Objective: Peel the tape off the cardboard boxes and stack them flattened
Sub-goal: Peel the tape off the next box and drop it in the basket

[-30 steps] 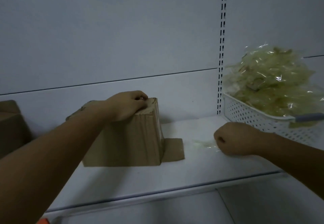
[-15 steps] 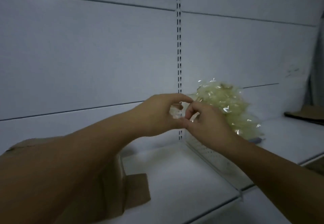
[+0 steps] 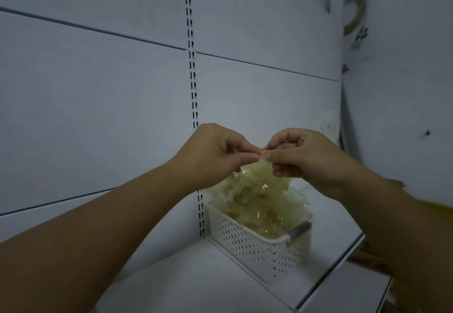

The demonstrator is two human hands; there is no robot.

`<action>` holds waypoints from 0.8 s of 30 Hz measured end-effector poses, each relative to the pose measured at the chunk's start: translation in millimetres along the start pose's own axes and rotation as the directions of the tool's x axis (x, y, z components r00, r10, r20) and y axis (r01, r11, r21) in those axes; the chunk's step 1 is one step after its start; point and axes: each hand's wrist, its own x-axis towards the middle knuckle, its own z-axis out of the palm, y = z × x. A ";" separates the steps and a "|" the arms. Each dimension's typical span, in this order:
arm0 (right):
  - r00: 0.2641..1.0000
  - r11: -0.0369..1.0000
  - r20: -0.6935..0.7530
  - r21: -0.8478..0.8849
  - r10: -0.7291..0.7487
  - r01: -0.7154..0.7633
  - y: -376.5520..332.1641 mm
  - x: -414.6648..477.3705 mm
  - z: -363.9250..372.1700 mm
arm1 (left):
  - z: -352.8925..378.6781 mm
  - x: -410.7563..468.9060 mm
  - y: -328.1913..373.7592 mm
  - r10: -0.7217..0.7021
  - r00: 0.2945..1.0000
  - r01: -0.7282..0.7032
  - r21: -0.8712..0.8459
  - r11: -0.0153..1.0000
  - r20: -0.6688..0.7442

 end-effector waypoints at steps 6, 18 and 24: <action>0.992 0.991 0.046 0.072 -0.118 0.115 1.3 1.3 -25.0 | -2.2 25.0 11.2 0.301 0.951 -0.309 0.258 0.915 0.072; 0.876 0.843 -0.114 -0.355 -0.469 0.405 28.8 74.5 -83.7 | 34.7 63.4 -48.5 -0.129 0.973 0.216 0.548 0.808 -0.193; 0.837 0.606 0.547 -0.664 -0.004 0.437 107.7 93.5 -35.1 | 81.3 36.0 -88.9 -0.527 0.829 0.426 0.401 0.811 0.185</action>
